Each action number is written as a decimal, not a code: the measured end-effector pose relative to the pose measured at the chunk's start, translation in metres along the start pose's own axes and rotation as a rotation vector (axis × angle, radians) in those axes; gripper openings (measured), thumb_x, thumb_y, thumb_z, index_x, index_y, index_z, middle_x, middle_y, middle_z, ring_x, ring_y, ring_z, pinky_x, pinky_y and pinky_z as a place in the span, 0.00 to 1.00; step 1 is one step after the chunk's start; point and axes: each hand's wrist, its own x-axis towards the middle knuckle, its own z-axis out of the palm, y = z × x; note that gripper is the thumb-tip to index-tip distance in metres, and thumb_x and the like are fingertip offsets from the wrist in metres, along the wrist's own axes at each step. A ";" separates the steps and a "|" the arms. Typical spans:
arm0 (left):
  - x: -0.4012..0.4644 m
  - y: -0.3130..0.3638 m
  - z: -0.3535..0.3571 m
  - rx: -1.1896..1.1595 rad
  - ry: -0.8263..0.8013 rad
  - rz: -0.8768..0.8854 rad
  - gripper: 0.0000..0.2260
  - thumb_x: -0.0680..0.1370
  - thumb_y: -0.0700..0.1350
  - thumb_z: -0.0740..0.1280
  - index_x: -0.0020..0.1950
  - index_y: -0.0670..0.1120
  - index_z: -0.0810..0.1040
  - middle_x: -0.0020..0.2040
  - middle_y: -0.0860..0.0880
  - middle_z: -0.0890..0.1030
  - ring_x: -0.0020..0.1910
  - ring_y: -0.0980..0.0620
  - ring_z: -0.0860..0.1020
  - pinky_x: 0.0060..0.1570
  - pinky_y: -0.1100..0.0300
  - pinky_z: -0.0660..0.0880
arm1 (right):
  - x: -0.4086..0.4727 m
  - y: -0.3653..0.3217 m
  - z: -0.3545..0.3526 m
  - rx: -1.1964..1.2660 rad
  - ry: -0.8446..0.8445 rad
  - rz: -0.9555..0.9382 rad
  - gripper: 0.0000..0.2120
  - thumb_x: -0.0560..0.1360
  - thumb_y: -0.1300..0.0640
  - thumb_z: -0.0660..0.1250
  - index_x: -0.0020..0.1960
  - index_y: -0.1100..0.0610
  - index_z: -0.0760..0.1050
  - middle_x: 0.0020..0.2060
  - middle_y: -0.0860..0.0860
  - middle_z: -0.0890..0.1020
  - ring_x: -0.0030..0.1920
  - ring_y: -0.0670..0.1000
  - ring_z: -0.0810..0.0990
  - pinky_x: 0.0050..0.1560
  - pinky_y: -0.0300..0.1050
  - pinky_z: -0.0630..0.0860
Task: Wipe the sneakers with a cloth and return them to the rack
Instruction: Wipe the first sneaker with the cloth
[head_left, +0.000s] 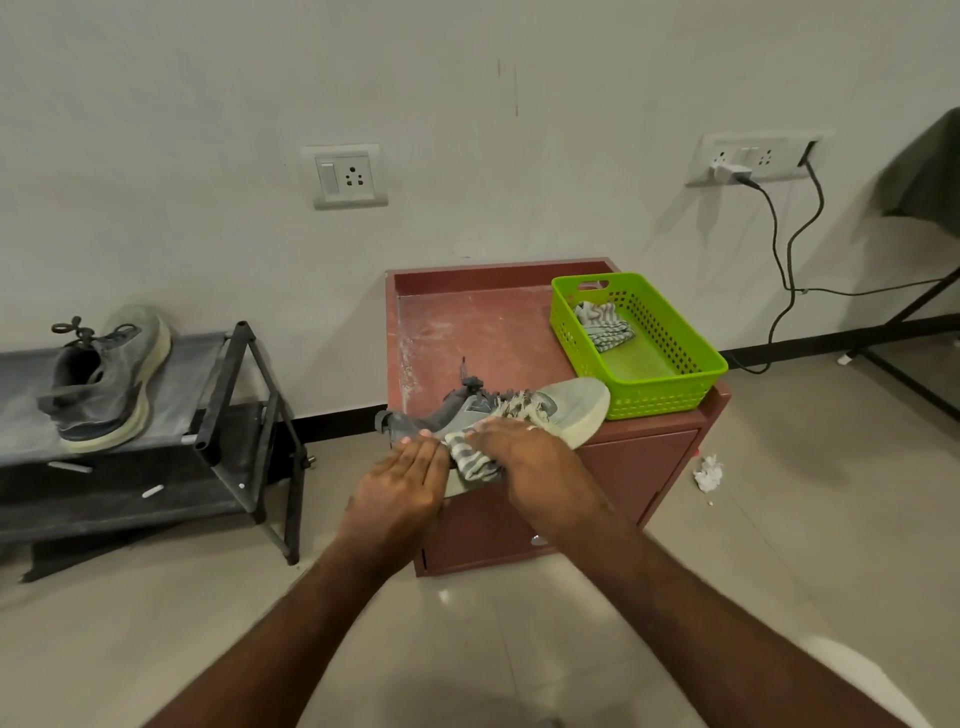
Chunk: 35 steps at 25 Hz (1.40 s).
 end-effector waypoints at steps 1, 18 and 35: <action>-0.001 0.001 -0.001 -0.004 -0.004 0.016 0.29 0.61 0.44 0.84 0.58 0.34 0.82 0.54 0.35 0.84 0.52 0.39 0.85 0.54 0.47 0.79 | 0.002 0.011 -0.010 0.003 -0.044 0.083 0.20 0.75 0.57 0.57 0.63 0.57 0.80 0.60 0.56 0.82 0.62 0.56 0.79 0.63 0.46 0.72; 0.024 -0.049 -0.019 -0.019 0.079 -0.120 0.22 0.71 0.37 0.76 0.65 0.39 0.78 0.66 0.40 0.79 0.69 0.43 0.75 0.75 0.49 0.62 | 0.022 0.044 0.017 0.218 0.227 0.124 0.28 0.67 0.69 0.56 0.63 0.60 0.80 0.62 0.56 0.81 0.66 0.52 0.77 0.72 0.38 0.63; 0.024 -0.037 0.006 0.157 -0.004 -0.110 0.28 0.73 0.36 0.74 0.73 0.41 0.73 0.74 0.40 0.71 0.76 0.40 0.65 0.76 0.38 0.56 | 0.009 0.083 0.000 0.049 0.183 0.617 0.13 0.79 0.55 0.60 0.59 0.51 0.80 0.54 0.54 0.83 0.54 0.57 0.82 0.48 0.45 0.76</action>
